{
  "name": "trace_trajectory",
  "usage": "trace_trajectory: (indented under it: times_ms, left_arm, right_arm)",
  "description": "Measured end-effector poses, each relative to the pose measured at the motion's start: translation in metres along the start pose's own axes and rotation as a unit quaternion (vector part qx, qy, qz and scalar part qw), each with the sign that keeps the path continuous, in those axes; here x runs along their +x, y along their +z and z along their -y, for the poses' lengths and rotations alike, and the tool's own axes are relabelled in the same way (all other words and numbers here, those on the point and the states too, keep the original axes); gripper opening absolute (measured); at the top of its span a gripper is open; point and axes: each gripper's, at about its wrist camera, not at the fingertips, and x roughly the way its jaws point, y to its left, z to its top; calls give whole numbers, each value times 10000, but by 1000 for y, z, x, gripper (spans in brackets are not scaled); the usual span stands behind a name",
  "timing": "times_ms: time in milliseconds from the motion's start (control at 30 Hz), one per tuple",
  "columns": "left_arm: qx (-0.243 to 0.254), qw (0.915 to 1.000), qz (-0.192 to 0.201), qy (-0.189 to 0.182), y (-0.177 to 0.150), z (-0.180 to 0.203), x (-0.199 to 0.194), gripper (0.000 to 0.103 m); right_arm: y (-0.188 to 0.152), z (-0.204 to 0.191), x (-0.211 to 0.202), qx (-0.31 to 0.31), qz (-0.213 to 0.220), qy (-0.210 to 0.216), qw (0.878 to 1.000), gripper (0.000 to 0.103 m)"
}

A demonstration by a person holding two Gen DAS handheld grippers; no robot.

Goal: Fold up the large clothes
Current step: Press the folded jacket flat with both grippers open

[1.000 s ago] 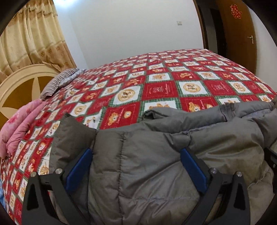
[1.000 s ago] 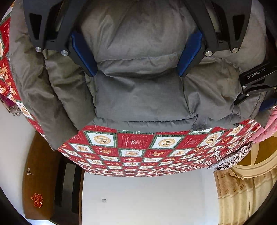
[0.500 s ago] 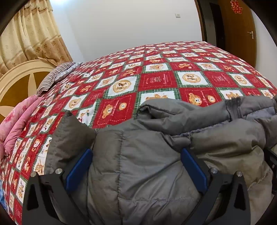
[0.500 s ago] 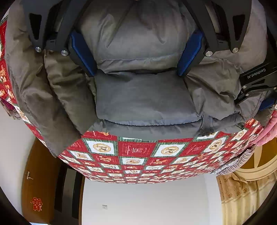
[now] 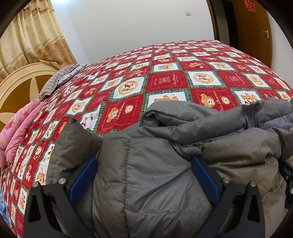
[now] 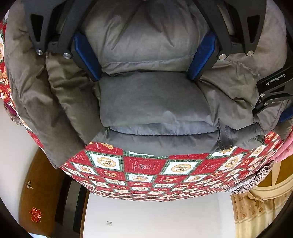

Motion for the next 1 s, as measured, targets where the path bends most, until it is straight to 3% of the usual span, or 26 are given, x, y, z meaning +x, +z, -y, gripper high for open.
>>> trace_trajectory:
  times_ms: [1000]
  left_arm:
    - [76, 9999, -89, 108, 1, -1, -12, 103]
  right_arm:
    - [2, -6, -1, -170, -81, -214, 9996, 97]
